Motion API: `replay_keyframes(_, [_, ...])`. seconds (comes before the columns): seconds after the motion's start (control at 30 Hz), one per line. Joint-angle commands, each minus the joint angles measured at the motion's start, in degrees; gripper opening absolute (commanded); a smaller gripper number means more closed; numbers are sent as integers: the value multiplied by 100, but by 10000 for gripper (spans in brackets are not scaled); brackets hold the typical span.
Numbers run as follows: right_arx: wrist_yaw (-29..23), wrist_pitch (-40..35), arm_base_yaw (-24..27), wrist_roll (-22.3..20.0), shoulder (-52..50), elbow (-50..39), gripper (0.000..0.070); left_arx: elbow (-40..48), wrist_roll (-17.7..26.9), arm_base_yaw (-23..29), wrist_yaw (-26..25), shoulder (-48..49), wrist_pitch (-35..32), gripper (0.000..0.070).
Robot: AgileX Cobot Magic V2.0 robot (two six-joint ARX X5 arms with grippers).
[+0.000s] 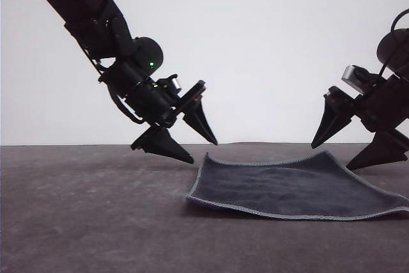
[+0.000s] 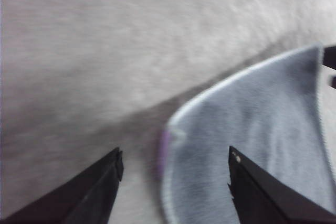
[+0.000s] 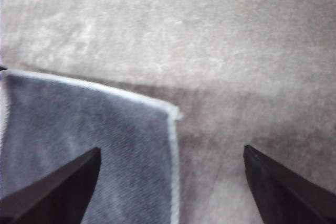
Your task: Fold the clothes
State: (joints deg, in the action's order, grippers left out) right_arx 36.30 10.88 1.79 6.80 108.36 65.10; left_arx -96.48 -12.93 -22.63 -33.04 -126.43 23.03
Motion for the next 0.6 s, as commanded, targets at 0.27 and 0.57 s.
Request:
replay_keyframes(0.27, [120,-371,-284,201,304,114,549,-152,64,-275,199,-168,-36,389])
replay_keyframes(0.57, [111,-475,-285,296,308,114,530,-152,66,-293,714,-168,-12,377])
